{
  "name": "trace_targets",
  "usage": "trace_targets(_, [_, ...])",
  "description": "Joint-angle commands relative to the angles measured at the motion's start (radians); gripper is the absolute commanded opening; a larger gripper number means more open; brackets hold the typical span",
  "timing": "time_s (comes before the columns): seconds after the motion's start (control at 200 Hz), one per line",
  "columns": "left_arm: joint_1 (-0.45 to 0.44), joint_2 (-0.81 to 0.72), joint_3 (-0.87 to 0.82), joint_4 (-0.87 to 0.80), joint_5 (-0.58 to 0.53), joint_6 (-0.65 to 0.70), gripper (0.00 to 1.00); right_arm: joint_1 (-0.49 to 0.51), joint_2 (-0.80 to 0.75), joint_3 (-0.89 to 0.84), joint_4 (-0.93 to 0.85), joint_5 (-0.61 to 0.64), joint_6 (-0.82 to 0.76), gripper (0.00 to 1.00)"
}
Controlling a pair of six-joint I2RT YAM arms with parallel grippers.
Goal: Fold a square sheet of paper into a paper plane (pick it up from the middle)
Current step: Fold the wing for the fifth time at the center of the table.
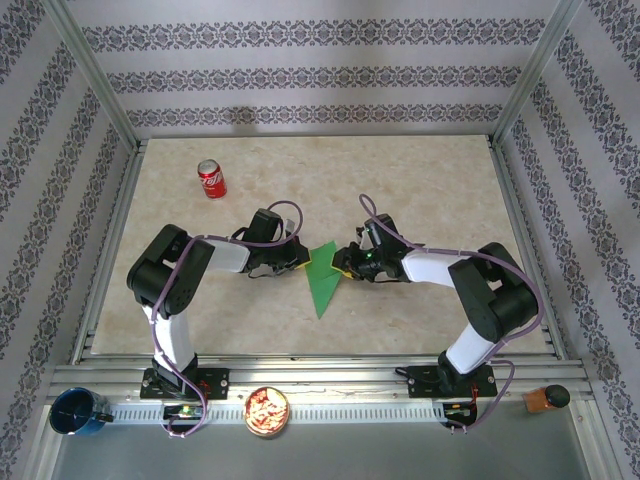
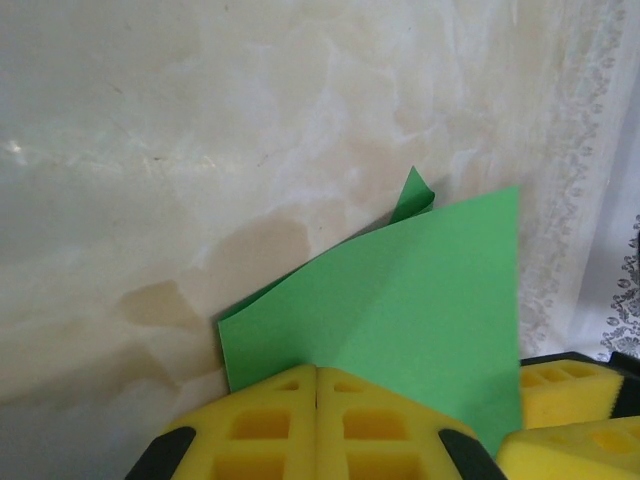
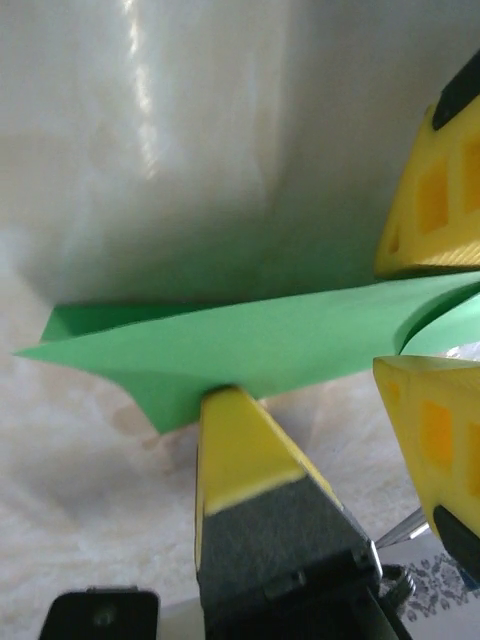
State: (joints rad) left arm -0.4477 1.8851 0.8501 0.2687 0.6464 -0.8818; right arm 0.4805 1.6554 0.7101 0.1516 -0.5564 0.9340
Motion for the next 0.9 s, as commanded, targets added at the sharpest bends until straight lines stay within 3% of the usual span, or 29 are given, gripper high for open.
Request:
trace_targets(0.0, [-0.013,0.071,0.029,-0.040,0.011,0.073,0.00,-0.022,0.035,0.045,0.005,-0.061,-0.095,0.26])
trace_targets(0.23, [-0.013,0.088,0.072,-0.102,0.038,0.181,0.00,-0.045,0.078,0.107,-0.062,-0.141,-0.200,0.21])
trace_targets(0.5, [-0.015,0.086,0.144,-0.181,0.085,0.295,0.00,-0.063,0.132,0.128,-0.046,-0.194,-0.187,0.14])
trace_targets(0.57, [-0.014,0.062,0.155,-0.195,0.079,0.301,0.01,-0.063,0.123,0.117,-0.030,-0.180,-0.161,0.11])
trace_targets(0.699, [-0.014,-0.036,0.140,-0.205,0.046,0.305,0.14,-0.062,0.086,0.086,0.011,-0.130,-0.076,0.04])
trace_targets(0.894, [-0.059,-0.262,0.052,-0.219,-0.100,0.404,0.23,-0.058,-0.017,-0.029,0.180,0.031,0.160,0.00])
